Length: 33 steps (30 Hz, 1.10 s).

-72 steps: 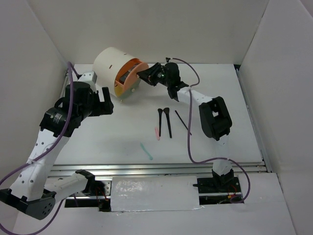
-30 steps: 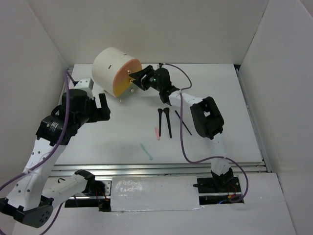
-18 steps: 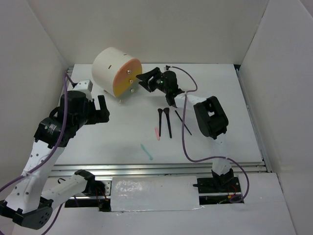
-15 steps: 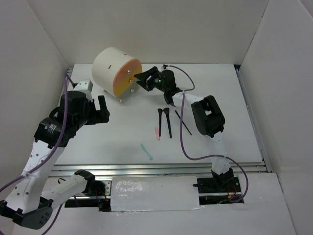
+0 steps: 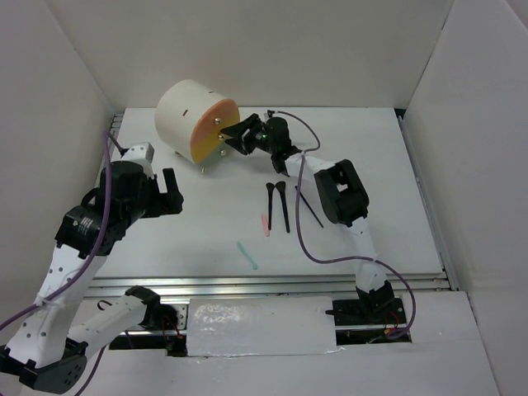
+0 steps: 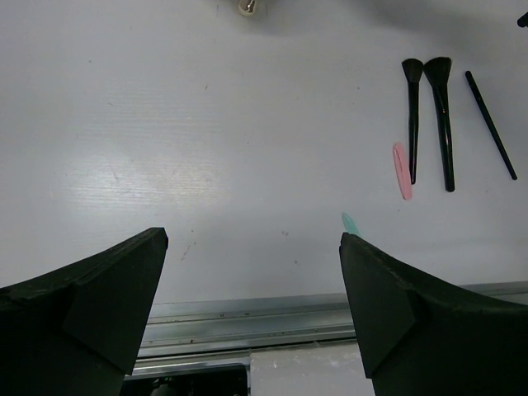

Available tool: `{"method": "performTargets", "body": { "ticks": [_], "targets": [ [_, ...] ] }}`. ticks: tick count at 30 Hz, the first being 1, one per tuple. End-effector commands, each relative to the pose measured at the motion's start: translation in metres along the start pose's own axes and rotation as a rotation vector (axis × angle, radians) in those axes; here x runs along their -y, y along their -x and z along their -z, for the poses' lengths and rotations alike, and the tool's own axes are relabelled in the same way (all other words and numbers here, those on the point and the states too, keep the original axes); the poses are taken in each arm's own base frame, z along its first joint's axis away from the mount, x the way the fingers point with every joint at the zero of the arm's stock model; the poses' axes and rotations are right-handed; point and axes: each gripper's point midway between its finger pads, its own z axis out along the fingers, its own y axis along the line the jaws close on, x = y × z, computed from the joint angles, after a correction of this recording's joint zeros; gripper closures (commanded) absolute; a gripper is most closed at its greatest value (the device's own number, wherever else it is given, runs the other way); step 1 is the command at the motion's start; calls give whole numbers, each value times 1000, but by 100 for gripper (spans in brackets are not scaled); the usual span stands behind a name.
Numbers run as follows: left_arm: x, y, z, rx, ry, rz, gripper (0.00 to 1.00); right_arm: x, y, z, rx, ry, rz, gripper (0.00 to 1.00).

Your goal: Organize the makeup

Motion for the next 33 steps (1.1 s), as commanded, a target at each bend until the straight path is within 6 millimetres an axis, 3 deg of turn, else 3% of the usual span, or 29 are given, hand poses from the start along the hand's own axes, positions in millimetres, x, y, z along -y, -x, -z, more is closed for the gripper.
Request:
{"method": "performTargets", "body": {
  "ticks": [1,6,16,23,25,28,33],
  "targets": [
    [2,0,2,9,-16,10,1,-17,-6,-10,-40,43,14,40],
    [2,-1,-1,2,-15,2,1,-4,-8,-11,-34,12,-8,41],
    [2,1,-7,-3,-8,-26,1,-2,-17,-20,-45,22,-19,50],
    [1,4,-9,1,2,-44,1,-2,-17,-21,-30,30,-19,62],
    [1,4,-10,1,0,-49,1,-1,-16,-22,-31,31,-17,74],
    [1,4,-11,-2,1,-51,1,-5,-16,-19,-21,48,-19,82],
    [4,7,-12,2,-9,-47,1,-18,-16,4,6,81,-6,85]
  ]
}}
